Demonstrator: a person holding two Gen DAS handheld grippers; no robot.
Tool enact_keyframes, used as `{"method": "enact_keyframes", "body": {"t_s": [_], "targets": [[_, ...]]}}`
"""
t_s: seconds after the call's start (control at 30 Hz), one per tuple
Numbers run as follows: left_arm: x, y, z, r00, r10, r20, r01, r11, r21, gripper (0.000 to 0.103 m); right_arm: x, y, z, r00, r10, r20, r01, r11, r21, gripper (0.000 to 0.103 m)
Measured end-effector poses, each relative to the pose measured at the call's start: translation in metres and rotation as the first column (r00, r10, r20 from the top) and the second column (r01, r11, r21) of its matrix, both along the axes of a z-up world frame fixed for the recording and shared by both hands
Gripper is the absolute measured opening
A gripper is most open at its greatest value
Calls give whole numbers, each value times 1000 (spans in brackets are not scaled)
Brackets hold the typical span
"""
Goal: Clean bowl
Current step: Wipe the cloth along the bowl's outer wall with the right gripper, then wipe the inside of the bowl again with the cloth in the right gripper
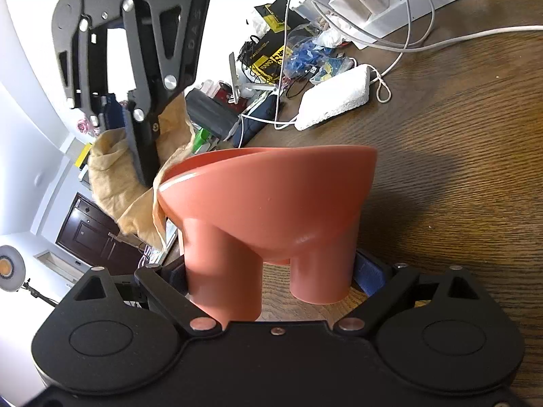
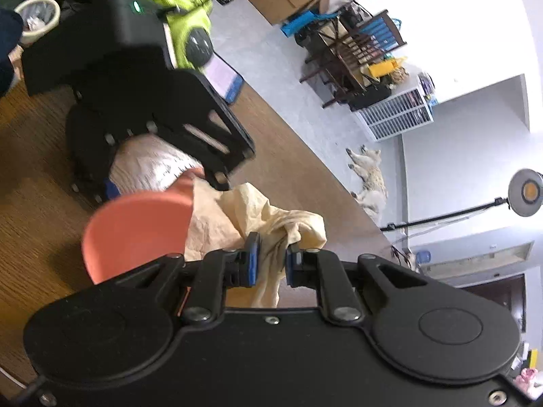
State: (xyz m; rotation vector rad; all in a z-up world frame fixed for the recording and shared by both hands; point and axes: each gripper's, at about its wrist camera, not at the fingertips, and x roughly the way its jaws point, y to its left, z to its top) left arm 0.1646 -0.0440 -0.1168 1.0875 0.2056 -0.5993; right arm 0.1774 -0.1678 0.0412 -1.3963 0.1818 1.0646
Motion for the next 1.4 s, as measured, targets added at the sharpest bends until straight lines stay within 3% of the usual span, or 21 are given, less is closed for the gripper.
{"method": "enact_keyframes", "body": {"t_s": [0.37,0.57,0.73,0.93,1.07,1.2,1.4], "targets": [[0,1,0,1000,7,-4,-7,1000,-3,92,28,-36,-25,992,-129,-9,128,988,-88,16],[-1,2,0,1000,9,-2,-9,1000,-5,92,6,-43,-58,993,-106,-58,92,975,-203,16],[-1,1,0,1000,14,-1,-14,1000,-2,92,-17,-41,-75,994,-58,-96,33,969,-245,16],[-2,1,1,1000,11,-1,-11,1000,1,92,-56,-23,-60,987,57,-152,-83,981,-175,16],[-2,2,1,1000,18,-2,-18,1000,-2,92,-60,-4,-52,986,116,-121,-128,987,-96,16],[-3,1,1,1000,19,-2,-19,1000,-4,92,-49,7,-52,991,122,-50,-124,991,-56,16],[-3,1,1,1000,19,-3,-19,1000,-9,92,-11,2,-45,999,37,6,-37,999,-37,16]]}}
